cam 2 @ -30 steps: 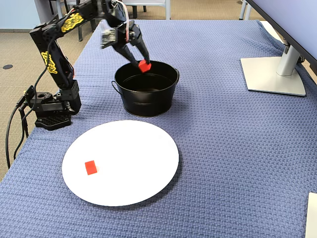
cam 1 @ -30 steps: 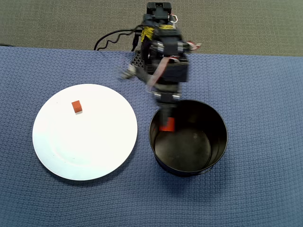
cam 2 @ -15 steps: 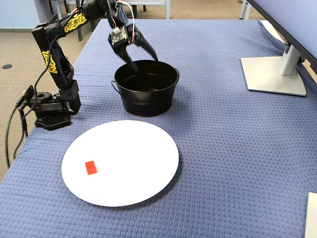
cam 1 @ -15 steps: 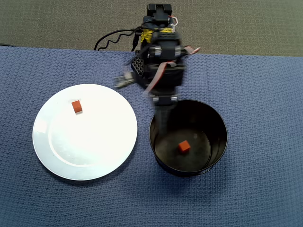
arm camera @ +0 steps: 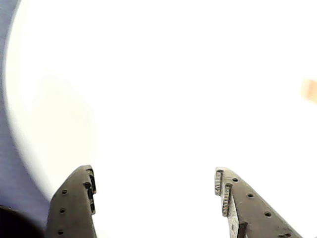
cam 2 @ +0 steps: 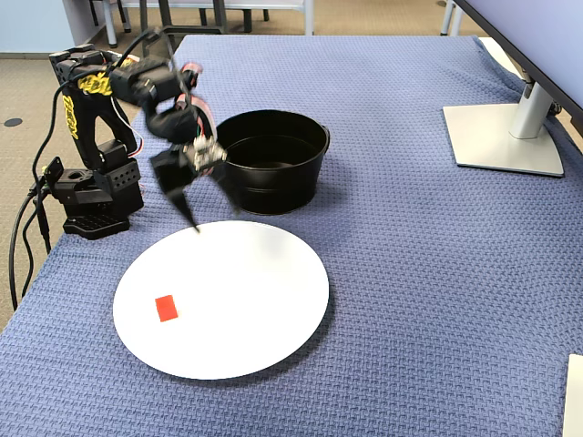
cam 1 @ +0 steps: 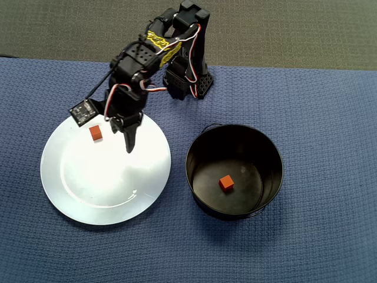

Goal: Pick up the red cubes from the white plate and place them in the black recipient

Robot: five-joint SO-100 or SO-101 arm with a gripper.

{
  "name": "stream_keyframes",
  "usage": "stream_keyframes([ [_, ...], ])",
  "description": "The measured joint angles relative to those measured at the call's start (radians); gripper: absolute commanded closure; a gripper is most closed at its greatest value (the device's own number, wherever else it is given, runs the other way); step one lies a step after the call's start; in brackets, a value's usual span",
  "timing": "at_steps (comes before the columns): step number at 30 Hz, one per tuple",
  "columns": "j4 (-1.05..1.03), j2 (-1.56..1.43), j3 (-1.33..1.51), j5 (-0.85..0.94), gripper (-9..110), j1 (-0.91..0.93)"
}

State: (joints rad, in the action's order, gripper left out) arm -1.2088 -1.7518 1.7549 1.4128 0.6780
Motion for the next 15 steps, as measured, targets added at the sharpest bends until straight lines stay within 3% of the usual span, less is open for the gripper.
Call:
stream_keyframes([
  [7, 0.115, 0.0, 0.132, 0.221, 78, 0.114],
  [15, 0.291, 0.029, 0.207, 0.193, 77, 0.209],
])
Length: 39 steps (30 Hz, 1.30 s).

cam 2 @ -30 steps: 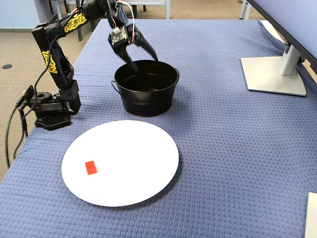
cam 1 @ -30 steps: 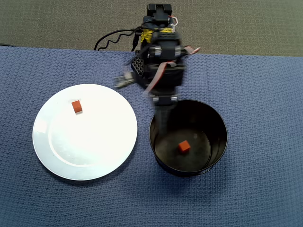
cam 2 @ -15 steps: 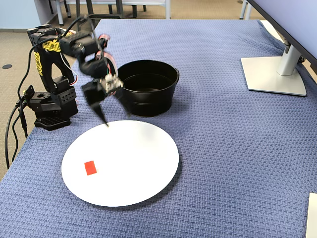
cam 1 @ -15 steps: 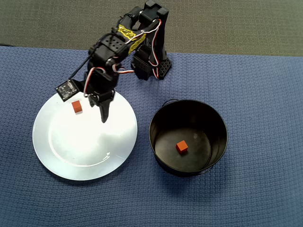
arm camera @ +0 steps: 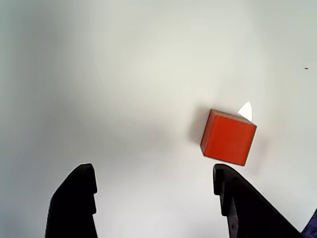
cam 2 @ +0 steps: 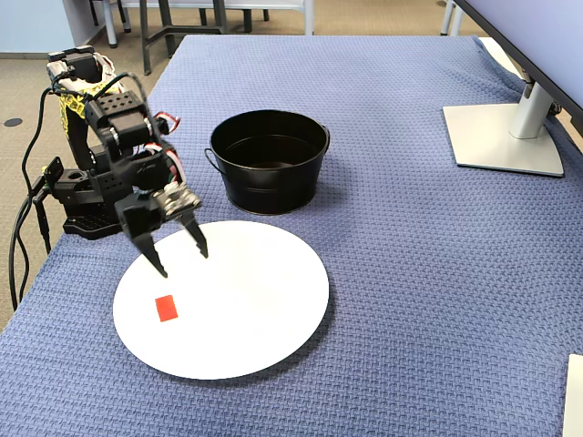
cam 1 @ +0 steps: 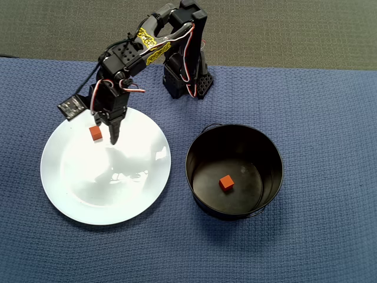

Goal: Pick up the red cubes from the white plate and place them in the black recipient

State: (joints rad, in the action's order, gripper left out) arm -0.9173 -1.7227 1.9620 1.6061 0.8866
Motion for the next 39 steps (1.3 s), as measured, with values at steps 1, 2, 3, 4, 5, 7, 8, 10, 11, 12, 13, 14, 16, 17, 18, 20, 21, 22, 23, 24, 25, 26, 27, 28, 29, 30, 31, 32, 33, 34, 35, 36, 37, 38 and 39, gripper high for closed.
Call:
stream_keyframes([
  [1, 0.025, 0.015, 0.003, -0.025, 77, 0.008],
  [2, 0.044, 0.031, 0.003, -0.046, 77, 0.018],
  [3, 0.061, 0.048, 0.003, -0.064, 77, 0.028],
  [4, 0.077, 0.063, 0.003, -0.078, 77, 0.04],
  [5, 0.091, 0.08, 0.003, -0.094, 77, 0.052],
  [7, 0.115, 0.112, 0.003, -0.124, 77, 0.072],
  [8, 0.124, 0.13, 0.003, -0.14, 77, 0.081],
  [10, 0.133, 0.163, 0.003, -0.158, 78, 0.097],
  [11, 0.135, 0.173, 0.003, -0.164, 78, 0.103],
  [12, 0.135, 0.178, 0.003, -0.17, 78, 0.109],
  [13, 0.135, 0.184, 0.003, -0.173, 78, 0.112],
  [14, 0.135, 0.186, 0.003, -0.175, 78, 0.114],
  [16, 0.135, 0.186, 0.003, -0.175, 79, 0.114],
  [17, 0.135, 0.186, 0.003, -0.175, 81, 0.114],
  [18, 0.135, 0.186, 0.003, -0.175, 82, 0.112],
  [20, 0.143, 0.192, 0.003, -0.183, 88, 0.112],
  [21, 0.146, 0.195, 0.003, -0.186, 90, 0.112],
  [22, 0.152, 0.196, 0.003, -0.19, 90, 0.112],
  [23, 0.156, 0.198, 0.003, -0.193, 91, 0.112],
  [24, 0.16, 0.198, 0.003, -0.193, 91, 0.112],
  [25, 0.161, 0.198, 0.003, -0.193, 91, 0.112],
  [26, 0.164, 0.198, 0.005, -0.193, 92, 0.112],
  [27, 0.166, 0.202, 0.006, -0.193, 93, 0.112],
  [28, 0.166, 0.204, 0.008, -0.193, 92, 0.112],
  [29, 0.166, 0.206, 0.011, -0.193, 92, 0.112],
  [30, 0.166, 0.206, 0.014, -0.193, 92, 0.112],
  [31, 0.166, 0.206, 0.018, -0.193, 91, 0.112],
  [32, 0.166, 0.206, 0.025, -0.193, 92, 0.112],
  [33, 0.167, 0.206, 0.032, -0.193, 92, 0.112],
  [34, 0.172, 0.206, 0.038, -0.193, 93, 0.112],
  [35, 0.178, 0.206, 0.041, -0.193, 94, 0.112],
  [36, 0.183, 0.206, 0.043, -0.193, 94, 0.112],
  [37, 0.186, 0.206, 0.044, -0.193, 95, 0.112],
  [38, 0.189, 0.206, 0.044, -0.193, 96, 0.112],
  [39, 0.19, 0.206, 0.049, -0.193, 97, 0.112],
])
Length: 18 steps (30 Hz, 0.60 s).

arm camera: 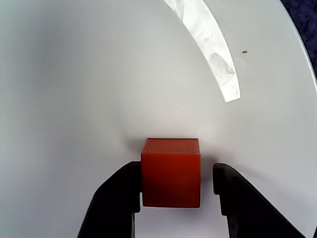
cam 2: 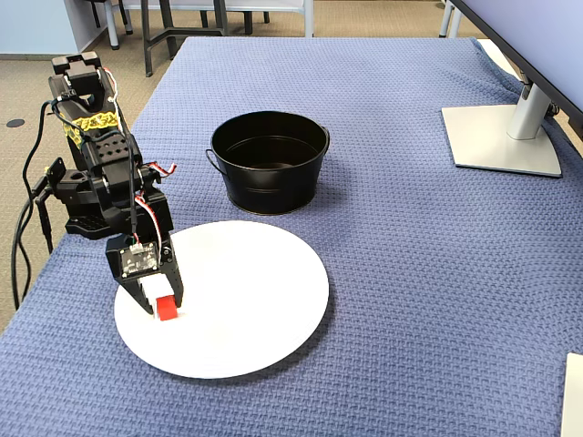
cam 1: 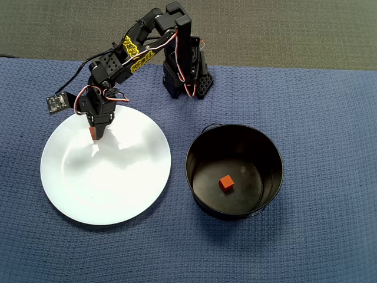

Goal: Pick up the red cubes from the white plate and place them in the black recipient

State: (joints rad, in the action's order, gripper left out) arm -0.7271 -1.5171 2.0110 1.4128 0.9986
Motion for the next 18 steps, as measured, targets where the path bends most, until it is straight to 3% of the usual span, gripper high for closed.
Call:
stream_keyframes([
  [12, 0.009, -0.002, 0.002, -0.054, 101, -0.008],
  [18, -0.241, -0.163, -0.127, -0.276, 102, -0.133],
])
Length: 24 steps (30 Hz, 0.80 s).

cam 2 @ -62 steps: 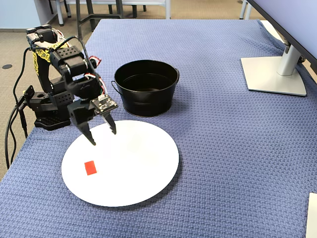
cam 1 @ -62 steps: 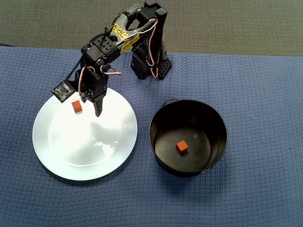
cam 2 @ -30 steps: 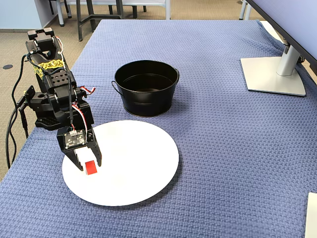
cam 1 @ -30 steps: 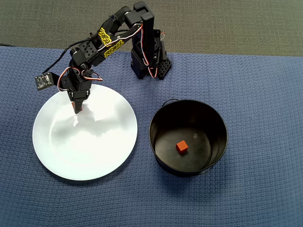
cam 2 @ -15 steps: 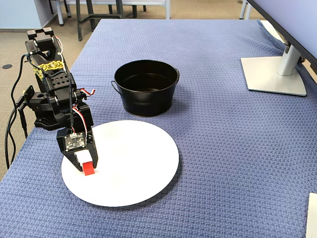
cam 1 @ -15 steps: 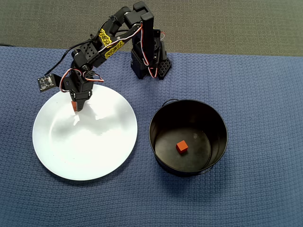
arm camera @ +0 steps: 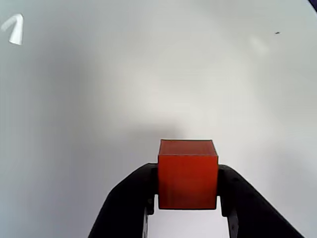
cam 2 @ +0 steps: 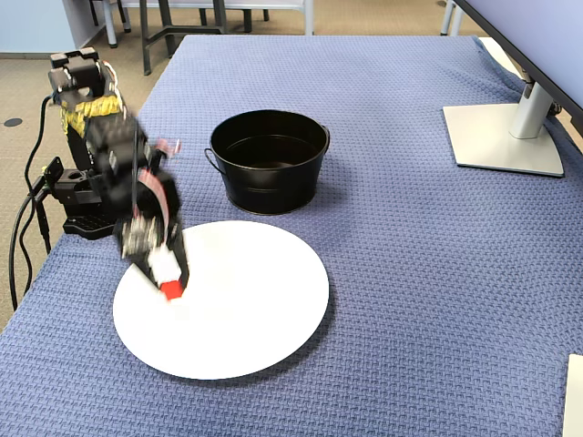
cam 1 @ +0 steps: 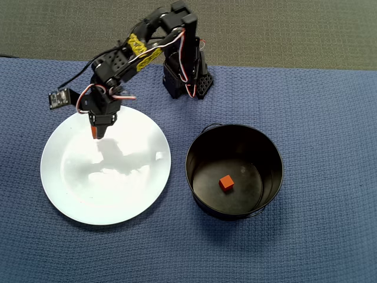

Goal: Pick up the red cubes from the white plate and place them in the black recipient

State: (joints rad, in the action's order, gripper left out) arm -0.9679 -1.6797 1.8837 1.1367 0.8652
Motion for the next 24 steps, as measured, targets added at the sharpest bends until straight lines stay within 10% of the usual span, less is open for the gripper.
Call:
stream_keyframes([
  [17, -0.258, -0.279, -0.227, -0.904, 101, -0.896],
  [20, -0.235, -0.279, -0.176, -0.957, 67, -1.058],
  [24, -0.235, -0.342, -0.129, -0.959, 72, -1.135],
])
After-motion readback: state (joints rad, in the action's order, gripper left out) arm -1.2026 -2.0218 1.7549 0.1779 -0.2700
